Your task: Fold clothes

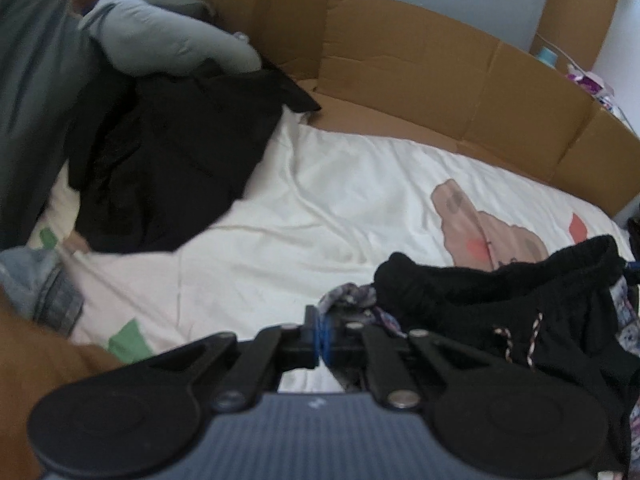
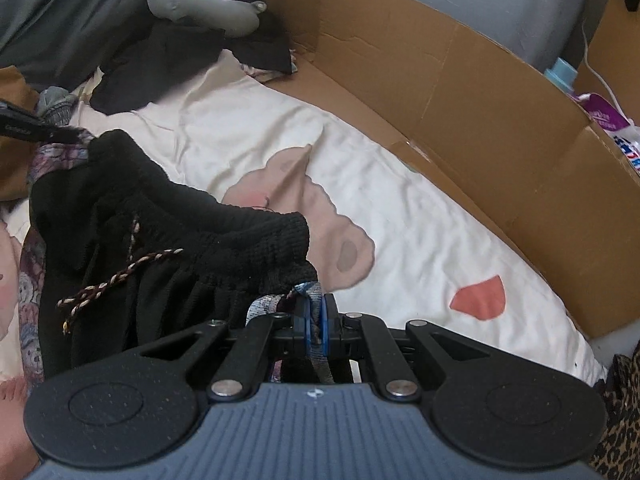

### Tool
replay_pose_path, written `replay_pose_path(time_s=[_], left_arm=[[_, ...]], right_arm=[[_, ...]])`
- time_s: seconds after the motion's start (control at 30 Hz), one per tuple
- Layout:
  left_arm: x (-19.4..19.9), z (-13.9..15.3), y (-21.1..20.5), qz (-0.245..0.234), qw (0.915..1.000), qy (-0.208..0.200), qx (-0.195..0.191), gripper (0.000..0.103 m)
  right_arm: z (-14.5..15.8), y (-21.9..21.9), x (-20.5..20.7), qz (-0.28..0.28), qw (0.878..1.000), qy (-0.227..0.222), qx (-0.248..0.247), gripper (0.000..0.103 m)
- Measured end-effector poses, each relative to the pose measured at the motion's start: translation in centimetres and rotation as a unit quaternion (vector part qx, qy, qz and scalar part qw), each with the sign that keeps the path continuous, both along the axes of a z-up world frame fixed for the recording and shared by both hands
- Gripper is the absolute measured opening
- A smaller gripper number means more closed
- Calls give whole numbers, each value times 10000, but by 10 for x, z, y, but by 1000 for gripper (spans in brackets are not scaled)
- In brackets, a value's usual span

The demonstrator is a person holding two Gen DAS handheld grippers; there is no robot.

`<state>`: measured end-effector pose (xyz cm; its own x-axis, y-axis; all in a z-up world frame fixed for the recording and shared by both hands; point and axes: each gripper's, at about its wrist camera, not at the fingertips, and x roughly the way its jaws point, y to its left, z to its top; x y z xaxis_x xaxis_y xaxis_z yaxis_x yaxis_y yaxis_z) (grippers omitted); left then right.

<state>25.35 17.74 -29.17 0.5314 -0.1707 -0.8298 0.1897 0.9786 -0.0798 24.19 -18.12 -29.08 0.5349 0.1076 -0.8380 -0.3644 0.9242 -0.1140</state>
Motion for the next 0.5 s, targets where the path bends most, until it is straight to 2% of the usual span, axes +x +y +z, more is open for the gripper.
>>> replay_pose_path(time_s=[0.3, 0.5], left_arm=[[28, -26, -49, -317, 9988, 85, -353, 2], [39, -41, -80, -700, 9967, 181, -367, 2]], right_arm=[[-23, -63, 11, -817, 9966, 118, -40, 0], [-26, -119, 14, -1666, 9860, 49, -46, 0]])
